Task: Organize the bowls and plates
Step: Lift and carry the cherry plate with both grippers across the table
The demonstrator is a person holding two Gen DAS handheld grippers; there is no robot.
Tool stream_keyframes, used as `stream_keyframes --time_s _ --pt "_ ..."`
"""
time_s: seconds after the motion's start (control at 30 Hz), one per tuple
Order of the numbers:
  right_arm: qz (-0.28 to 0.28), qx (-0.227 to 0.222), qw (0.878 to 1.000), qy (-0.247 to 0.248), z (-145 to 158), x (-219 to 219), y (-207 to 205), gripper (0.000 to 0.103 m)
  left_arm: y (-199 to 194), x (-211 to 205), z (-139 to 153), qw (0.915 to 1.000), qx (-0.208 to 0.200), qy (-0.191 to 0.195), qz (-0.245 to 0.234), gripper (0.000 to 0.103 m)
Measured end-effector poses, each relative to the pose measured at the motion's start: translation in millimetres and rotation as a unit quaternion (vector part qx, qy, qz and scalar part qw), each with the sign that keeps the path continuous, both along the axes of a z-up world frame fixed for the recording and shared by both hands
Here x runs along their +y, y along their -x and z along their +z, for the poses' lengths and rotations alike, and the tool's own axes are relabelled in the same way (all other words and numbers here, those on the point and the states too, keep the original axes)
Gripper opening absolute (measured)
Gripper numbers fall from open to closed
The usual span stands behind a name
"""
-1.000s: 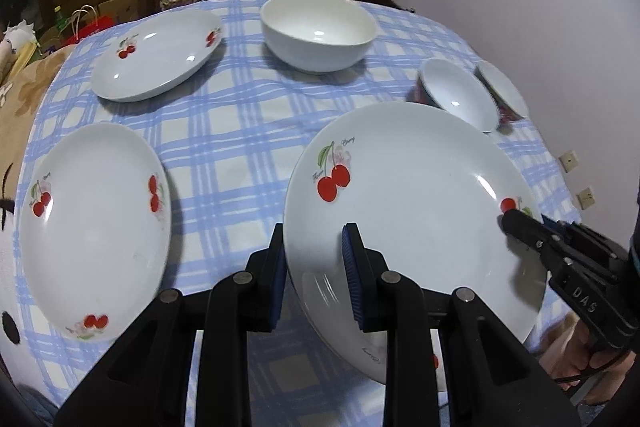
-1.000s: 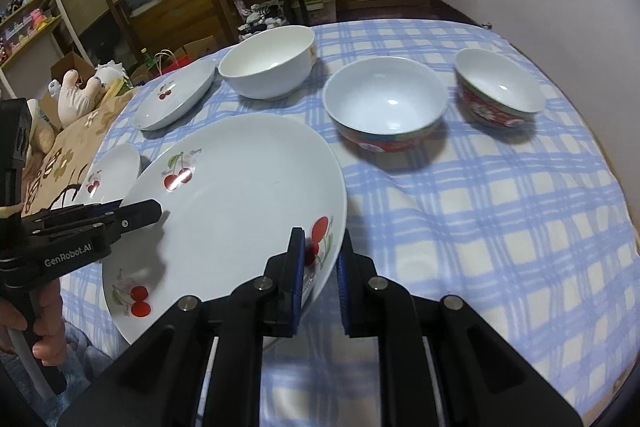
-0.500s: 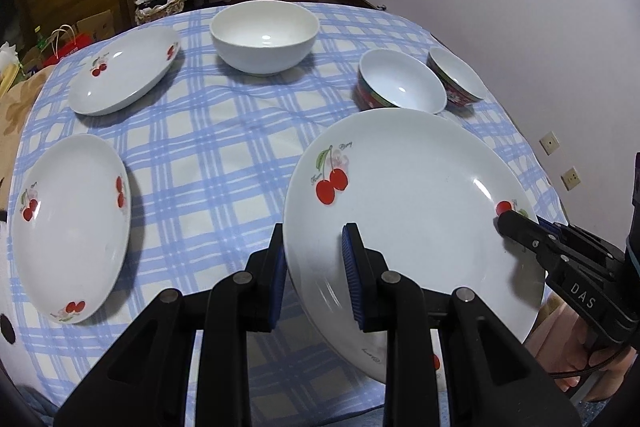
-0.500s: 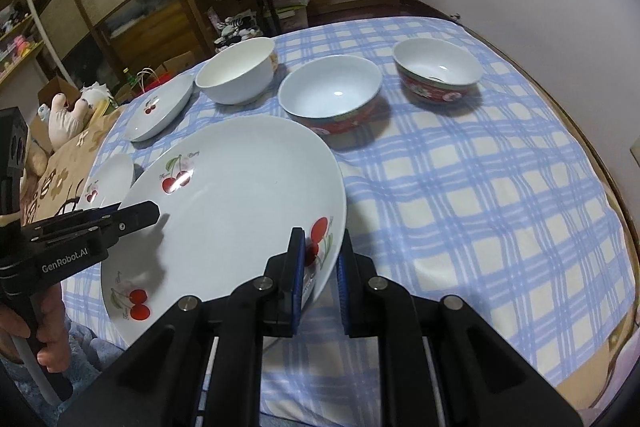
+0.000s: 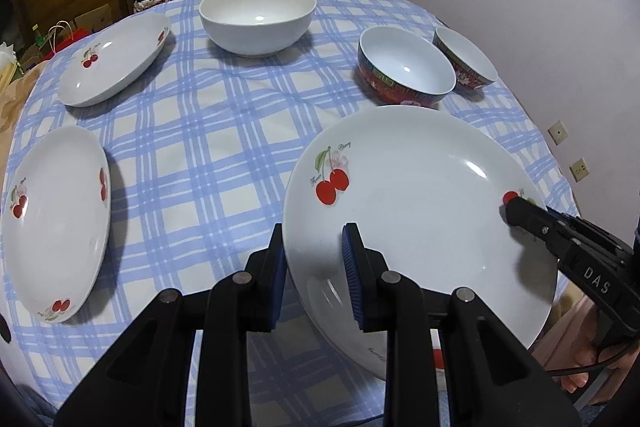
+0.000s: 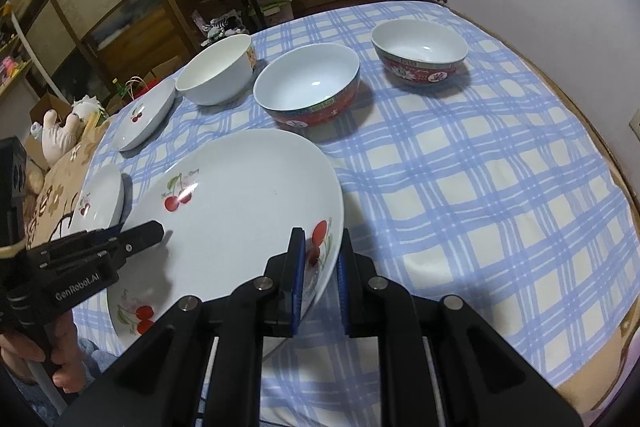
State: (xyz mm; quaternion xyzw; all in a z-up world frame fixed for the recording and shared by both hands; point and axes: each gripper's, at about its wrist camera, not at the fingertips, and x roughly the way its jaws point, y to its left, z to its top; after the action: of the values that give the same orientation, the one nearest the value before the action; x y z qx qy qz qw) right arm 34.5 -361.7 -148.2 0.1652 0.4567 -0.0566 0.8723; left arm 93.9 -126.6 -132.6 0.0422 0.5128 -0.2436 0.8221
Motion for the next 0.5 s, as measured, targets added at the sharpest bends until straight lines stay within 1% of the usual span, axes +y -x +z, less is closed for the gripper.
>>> stream_keyframes --time_s 0.17,0.43,0.5 --pt "-0.012 0.010 1.000 -0.003 -7 -5 -8 0.016 0 -8 -7 0.9997 0.000 -0.019 -0.012 0.026" --pt "-0.012 0.035 0.999 0.000 -25 -4 -24 0.016 -10 -7 -22 0.9994 0.018 -0.029 -0.006 0.026" --pt "-0.010 0.034 0.999 0.004 -27 -2 -27 0.016 -12 -7 -24 0.9993 0.018 -0.033 -0.004 0.026"
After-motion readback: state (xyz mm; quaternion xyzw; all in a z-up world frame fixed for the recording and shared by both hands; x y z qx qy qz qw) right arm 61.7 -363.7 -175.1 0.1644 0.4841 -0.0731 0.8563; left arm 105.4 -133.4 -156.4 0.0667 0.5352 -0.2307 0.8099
